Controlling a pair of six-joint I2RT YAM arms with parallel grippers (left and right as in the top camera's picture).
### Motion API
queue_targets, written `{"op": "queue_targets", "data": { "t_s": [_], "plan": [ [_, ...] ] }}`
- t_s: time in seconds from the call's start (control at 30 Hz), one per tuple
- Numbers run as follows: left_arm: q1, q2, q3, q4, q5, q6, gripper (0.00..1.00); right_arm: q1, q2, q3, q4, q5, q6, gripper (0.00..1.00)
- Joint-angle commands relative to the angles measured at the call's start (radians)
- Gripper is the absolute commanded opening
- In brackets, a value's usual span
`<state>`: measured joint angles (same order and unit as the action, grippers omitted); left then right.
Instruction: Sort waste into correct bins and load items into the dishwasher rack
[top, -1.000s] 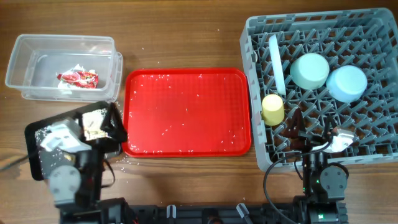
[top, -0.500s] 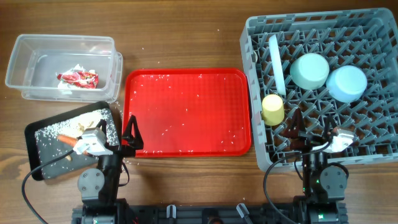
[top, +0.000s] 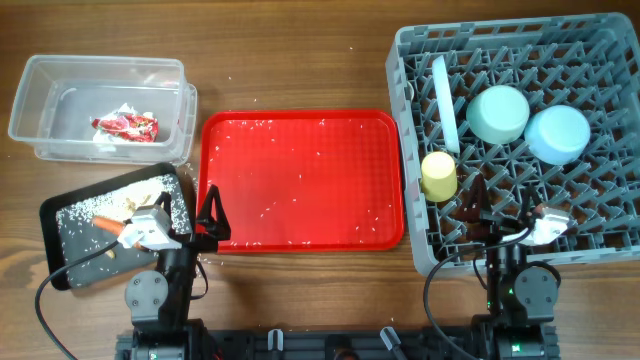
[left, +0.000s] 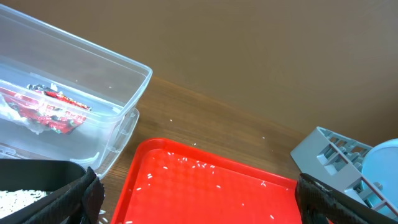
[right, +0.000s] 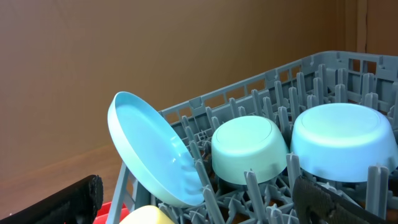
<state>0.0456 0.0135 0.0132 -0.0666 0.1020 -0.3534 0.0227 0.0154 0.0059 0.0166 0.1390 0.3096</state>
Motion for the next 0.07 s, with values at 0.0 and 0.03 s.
{"op": "queue_targets", "data": {
  "t_s": [0.0, 0.03],
  "plan": [
    [-0.005, -0.011, -0.008, -0.002, -0.017, 0.009, 1.0, -0.003, -0.011, -0.001, 0.006, -0.005, 0.008, 1.0],
    [-0.005, -0.011, -0.008, -0.002, -0.017, 0.009, 1.0, -0.003, -0.011, -0.001, 0.005, -0.005, 0.008, 1.0]
  ]
}}
